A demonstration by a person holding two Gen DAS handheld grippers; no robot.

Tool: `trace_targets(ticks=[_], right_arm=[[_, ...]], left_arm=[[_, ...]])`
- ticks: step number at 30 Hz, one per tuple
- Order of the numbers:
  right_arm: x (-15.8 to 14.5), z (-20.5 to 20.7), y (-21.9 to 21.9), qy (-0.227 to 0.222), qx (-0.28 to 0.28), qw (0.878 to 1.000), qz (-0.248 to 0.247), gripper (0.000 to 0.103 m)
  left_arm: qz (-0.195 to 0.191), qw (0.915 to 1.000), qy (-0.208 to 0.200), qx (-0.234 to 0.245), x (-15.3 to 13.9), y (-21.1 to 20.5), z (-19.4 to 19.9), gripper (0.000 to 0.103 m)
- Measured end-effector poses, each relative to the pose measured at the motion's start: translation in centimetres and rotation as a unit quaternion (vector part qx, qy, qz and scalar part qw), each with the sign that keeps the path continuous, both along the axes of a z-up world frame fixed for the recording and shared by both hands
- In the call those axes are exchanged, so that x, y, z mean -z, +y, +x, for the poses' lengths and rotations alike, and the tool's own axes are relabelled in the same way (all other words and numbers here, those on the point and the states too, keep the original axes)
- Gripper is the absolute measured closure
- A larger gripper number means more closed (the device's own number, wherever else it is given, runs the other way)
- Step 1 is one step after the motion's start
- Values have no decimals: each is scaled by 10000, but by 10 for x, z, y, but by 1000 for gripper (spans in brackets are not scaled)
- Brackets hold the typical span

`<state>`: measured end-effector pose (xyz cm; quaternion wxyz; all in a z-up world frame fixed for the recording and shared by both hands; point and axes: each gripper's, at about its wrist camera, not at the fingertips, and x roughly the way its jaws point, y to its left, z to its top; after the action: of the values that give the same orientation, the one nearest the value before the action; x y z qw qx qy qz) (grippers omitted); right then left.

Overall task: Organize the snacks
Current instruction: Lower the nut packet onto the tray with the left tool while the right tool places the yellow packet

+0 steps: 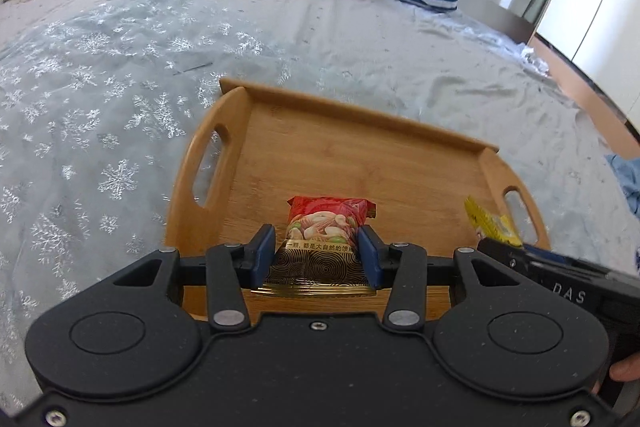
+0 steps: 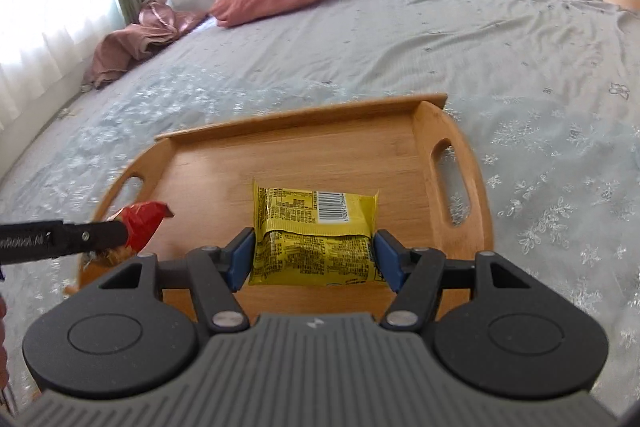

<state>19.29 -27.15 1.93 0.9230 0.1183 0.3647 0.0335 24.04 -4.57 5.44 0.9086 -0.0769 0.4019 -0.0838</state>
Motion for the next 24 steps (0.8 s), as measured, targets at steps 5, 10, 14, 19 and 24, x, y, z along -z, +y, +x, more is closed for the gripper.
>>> trace_targets(ticks=[5, 10, 14, 19, 24], right_arm=[[15, 10, 2, 109, 0, 9998, -172, 37], [22, 9, 10, 67, -100, 9989, -449, 37], [23, 7, 18, 14, -189, 9976, -672, 36], [24, 6, 18, -4, -196, 9974, -694, 36], [24, 6, 18, -5, -195, 9974, -692, 35]], left_arm=[[284, 9995, -38, 97, 12, -11, 2, 61], [435, 9989, -98, 155, 17, -20, -1, 61], [486, 9986, -99, 194, 23, -24, -3, 62], [631, 9974, -191, 277, 23, -27, -5, 62], [730, 9965, -242, 335, 23, -29, -6, 61]])
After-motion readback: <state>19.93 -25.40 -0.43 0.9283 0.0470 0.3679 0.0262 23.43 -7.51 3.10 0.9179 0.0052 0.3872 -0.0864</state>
